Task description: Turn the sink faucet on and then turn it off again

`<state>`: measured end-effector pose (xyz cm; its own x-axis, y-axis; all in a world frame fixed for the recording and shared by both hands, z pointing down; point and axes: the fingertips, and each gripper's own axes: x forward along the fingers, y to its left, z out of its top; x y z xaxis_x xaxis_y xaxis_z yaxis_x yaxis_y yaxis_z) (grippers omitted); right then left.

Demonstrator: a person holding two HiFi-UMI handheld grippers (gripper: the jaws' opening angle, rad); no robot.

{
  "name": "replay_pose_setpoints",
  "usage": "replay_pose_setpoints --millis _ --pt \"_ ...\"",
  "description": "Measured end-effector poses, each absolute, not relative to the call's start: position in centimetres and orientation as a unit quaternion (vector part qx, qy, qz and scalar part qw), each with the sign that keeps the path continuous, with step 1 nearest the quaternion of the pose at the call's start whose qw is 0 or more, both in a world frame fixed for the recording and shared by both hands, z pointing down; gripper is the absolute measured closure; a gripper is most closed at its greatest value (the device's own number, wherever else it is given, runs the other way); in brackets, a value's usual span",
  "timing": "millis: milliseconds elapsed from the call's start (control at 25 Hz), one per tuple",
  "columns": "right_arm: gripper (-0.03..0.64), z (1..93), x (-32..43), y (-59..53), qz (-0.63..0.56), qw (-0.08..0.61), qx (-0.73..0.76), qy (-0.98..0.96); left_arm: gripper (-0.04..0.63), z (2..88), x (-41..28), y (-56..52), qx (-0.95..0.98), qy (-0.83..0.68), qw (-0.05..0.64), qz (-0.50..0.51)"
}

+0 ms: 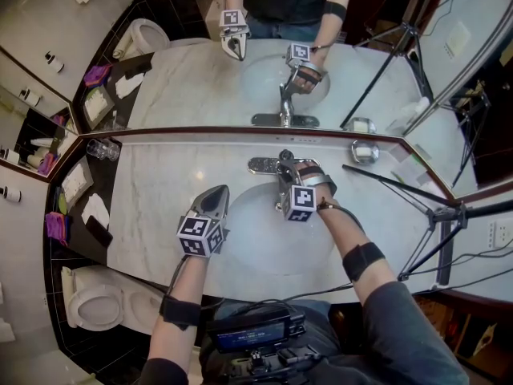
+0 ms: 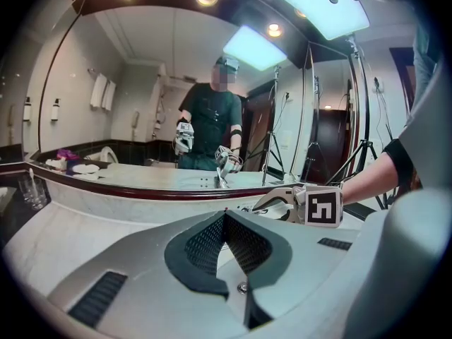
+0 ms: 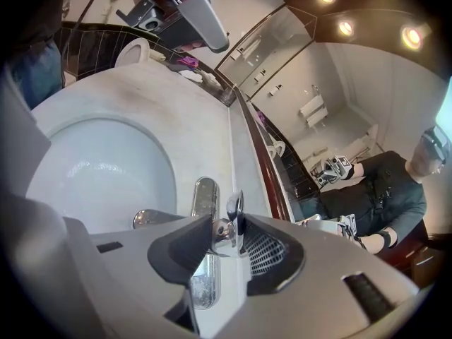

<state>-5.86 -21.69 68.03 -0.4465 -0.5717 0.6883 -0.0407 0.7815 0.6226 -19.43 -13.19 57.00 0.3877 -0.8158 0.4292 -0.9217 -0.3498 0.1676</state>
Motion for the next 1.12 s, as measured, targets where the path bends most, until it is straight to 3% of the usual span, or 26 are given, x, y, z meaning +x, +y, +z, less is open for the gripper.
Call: replay_pose_setpoints --millis 1120 --pt "0.489 69.3 -6.3 -19.2 -0.293 0.502 0.165 -0.797 0.595 57.0 -18.6 -13.6 0.813 -0.533 0.194 0.135"
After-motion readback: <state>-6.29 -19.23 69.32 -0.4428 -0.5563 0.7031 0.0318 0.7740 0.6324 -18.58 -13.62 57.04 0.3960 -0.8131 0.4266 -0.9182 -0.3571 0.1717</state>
